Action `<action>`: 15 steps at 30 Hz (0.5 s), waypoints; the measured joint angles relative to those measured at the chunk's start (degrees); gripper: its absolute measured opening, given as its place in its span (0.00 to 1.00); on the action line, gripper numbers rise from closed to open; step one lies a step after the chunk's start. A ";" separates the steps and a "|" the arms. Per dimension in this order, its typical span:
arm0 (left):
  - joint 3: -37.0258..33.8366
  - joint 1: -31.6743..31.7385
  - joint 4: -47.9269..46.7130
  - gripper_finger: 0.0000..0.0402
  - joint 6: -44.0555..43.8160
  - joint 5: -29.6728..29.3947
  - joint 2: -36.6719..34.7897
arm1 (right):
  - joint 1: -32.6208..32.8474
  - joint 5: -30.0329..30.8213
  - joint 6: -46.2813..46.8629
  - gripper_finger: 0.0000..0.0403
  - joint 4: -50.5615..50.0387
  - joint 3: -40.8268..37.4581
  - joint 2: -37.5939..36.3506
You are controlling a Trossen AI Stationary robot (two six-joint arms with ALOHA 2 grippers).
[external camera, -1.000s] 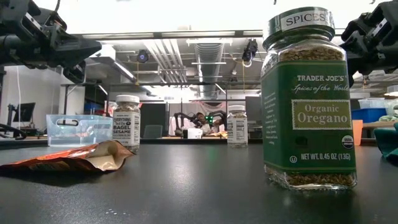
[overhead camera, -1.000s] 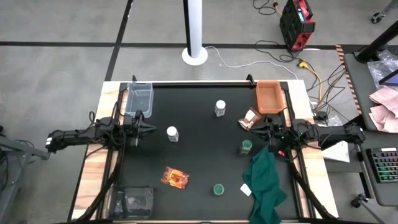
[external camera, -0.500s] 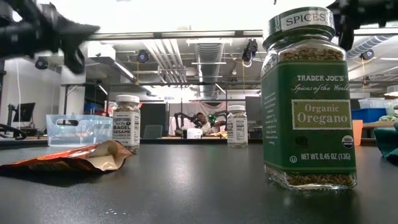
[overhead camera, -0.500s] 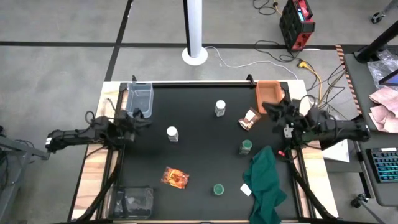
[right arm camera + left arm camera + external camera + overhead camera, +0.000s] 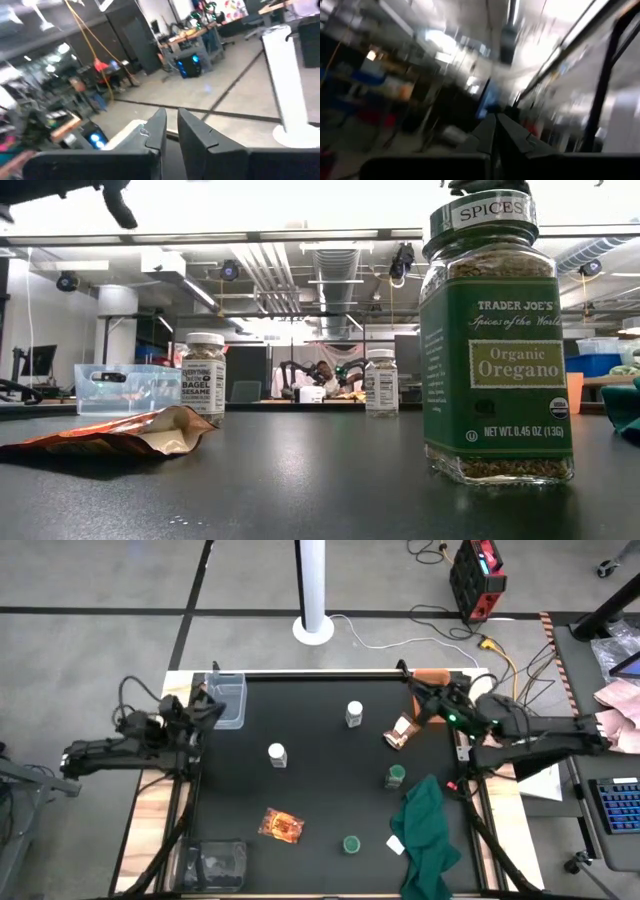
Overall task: Sort spices by type
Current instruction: Put the right white seasoning bottle into the orange bin
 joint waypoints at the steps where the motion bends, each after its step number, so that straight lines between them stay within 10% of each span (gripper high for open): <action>1: 3.05 0.00 -3.75 0.00 0.40 0.00 1.85 | -0.63 -0.32 0.40 0.10 -1.54 1.81 1.54; 9: 28.70 0.48 -38.54 0.00 -4.70 -2.63 16.04 | -7.42 -3.90 4.06 0.10 -25.35 22.61 15.62; 15: 42.95 0.44 -56.39 0.00 -2.36 -2.73 23.58 | -16.56 -17.47 7.60 0.10 -47.14 39.88 28.02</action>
